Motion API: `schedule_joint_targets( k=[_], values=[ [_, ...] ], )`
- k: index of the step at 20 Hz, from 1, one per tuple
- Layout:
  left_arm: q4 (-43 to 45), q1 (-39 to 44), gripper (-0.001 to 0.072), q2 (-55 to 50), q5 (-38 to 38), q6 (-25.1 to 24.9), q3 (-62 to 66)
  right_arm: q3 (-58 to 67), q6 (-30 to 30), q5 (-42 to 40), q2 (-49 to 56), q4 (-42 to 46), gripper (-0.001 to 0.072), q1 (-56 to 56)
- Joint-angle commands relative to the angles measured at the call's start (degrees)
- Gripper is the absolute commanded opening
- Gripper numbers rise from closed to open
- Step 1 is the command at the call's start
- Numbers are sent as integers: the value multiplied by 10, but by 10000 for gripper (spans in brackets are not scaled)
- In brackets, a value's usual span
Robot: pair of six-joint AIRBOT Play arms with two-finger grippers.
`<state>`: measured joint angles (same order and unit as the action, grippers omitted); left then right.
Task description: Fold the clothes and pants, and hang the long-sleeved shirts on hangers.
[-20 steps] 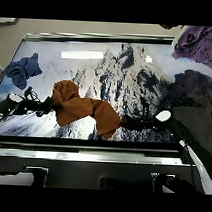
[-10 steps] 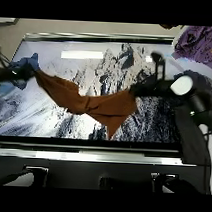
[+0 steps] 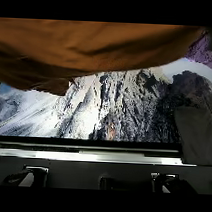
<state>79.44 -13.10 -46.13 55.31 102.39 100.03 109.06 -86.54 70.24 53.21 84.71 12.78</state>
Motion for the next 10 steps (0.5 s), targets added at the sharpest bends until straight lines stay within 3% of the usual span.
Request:
schedule_joint_targets(
  k=[1,4,7,10],
  values=[
    [97,0,13,90,30,59,16,23,-9,34,-82,22,31,0],
    [108,0,13,103,65,61,16,23,-57,38,-95,26,31,0],
    [102,0,13,65,104,59,-1,22,-126,74,-40,26,31,0],
    [51,1,13,-14,139,6,-46,22,-176,155,80,23,32,0]
  ],
)
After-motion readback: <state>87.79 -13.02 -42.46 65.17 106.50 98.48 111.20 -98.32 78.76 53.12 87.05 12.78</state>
